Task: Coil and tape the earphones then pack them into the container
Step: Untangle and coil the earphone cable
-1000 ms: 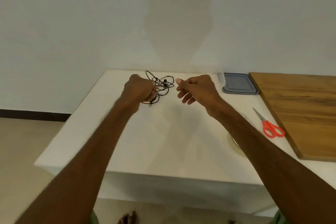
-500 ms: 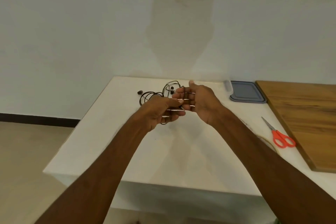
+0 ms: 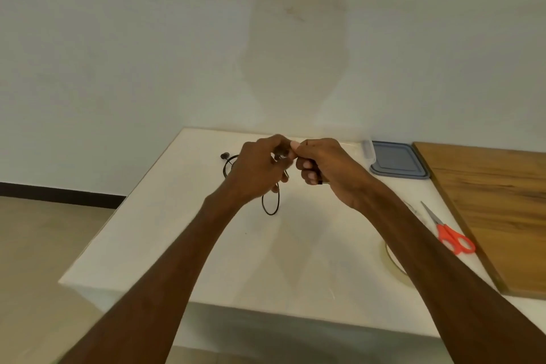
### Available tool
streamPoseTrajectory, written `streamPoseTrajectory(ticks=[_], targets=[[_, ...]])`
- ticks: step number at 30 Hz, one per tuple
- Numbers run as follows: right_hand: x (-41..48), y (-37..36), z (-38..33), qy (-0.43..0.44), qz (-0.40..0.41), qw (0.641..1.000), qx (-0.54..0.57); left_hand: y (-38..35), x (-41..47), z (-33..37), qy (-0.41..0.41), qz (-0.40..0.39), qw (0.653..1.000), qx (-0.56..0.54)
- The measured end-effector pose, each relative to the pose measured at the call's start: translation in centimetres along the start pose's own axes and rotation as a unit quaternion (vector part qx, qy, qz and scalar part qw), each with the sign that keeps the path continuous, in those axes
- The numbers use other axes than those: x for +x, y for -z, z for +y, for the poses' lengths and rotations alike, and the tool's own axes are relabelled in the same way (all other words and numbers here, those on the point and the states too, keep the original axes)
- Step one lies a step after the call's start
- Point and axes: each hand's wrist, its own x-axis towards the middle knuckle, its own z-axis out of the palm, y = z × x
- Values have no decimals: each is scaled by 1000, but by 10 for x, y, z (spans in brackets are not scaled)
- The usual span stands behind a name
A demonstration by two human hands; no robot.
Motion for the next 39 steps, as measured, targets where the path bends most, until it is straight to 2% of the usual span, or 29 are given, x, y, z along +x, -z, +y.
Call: streamPoseTrajectory(ticks=[4,7,10,12,16,18,20,21,23,25,26,27,30,32,34,36,38,39], targets=[[-2,8,1,-47,-59,994,-75,-3,5,-4,-61,142,984,88],[-4,8,1,-68,-120,986,-92,-6,6,-3,-108,183,968,131],[-2,14,-9,-20,-156,985,71,-14,5,-4,-58,119,987,90],[1,18,-16,16,-148,971,188,-20,1,-5,-36,38,987,149],[9,16,-14,66,-29,957,281,-34,-9,-3,-59,-45,975,207],[15,13,-8,92,67,968,224,-34,-11,-2,-74,-75,972,210],[20,10,-1,128,167,976,52,-28,-12,-3,-72,-86,976,185],[22,9,3,153,203,965,-56,-23,-11,-4,-67,-76,981,167],[23,9,11,199,216,912,-286,-11,-9,-6,-58,-34,987,143],[20,8,15,200,173,826,-498,5,-5,-11,-56,17,989,133],[19,7,16,186,146,797,-556,14,-3,-15,-57,43,987,141],[18,5,17,162,119,792,-576,23,-1,-18,-58,67,984,154],[17,3,14,62,47,869,-489,48,1,-29,-25,107,978,176],[19,5,10,49,23,893,-446,62,-2,-38,34,104,962,249],[20,8,6,61,17,899,-434,72,-4,-42,87,69,948,299],[22,10,7,74,37,893,-443,80,-3,-38,95,73,968,222],[22,6,8,79,74,874,-474,84,-1,-28,70,110,991,30],[21,3,9,83,88,864,-488,83,0,-22,51,123,989,-60]])
